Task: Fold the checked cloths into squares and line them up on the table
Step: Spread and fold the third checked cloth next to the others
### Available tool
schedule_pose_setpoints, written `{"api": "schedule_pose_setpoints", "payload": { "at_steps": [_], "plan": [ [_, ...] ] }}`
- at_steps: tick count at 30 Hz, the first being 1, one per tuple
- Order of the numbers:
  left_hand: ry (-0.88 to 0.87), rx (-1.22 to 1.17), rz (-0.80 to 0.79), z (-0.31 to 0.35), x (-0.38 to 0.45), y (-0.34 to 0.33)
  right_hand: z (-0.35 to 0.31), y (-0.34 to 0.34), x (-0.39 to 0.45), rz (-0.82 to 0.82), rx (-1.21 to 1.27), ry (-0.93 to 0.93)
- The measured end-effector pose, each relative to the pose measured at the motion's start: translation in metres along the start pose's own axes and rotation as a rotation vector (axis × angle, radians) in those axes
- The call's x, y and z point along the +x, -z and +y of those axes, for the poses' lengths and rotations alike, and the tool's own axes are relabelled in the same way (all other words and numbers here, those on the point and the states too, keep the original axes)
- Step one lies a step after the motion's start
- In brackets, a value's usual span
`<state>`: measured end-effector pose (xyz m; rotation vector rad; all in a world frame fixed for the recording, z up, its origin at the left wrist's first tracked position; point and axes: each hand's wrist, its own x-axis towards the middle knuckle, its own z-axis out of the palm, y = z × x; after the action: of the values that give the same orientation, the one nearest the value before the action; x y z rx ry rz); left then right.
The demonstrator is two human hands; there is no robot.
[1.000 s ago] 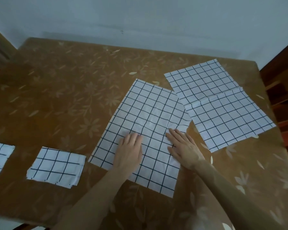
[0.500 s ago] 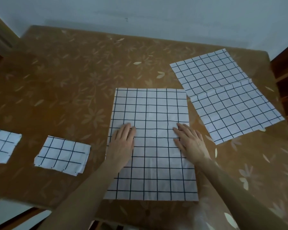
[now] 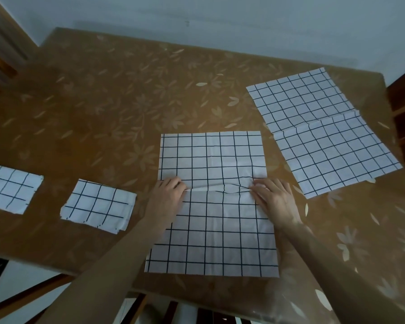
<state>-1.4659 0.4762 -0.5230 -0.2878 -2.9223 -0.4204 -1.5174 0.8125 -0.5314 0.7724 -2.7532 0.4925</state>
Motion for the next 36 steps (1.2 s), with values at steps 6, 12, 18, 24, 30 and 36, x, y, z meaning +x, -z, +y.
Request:
{"api": "schedule_pose_setpoints", "payload": {
  "at_steps": [6, 12, 18, 24, 30, 36],
  "plan": [
    [-0.020, 0.002, -0.064, -0.016, 0.011, 0.033, 0.001, 0.030, 0.022, -0.018, -0.025, 0.026],
    [-0.080, 0.004, 0.038, -0.018, 0.049, 0.093, 0.002, 0.076, 0.075, 0.165, -0.075, 0.069],
    [-0.019, -0.024, 0.136, -0.018, 0.066, 0.134, -0.005, 0.112, 0.094, 0.389, -0.123, 0.115],
    [-0.033, 0.048, 0.095, -0.014, 0.026, 0.116, -0.019, 0.101, 0.035, 0.206, -0.102, 0.210],
    [-0.139, 0.090, -0.100, -0.020, -0.031, 0.068, -0.032, 0.066, -0.033, 0.036, -0.061, 0.198],
    [-0.121, 0.072, -0.283, -0.016, -0.066, 0.040, -0.042, 0.043, -0.072, -0.096, -0.026, 0.159]
  ]
}}
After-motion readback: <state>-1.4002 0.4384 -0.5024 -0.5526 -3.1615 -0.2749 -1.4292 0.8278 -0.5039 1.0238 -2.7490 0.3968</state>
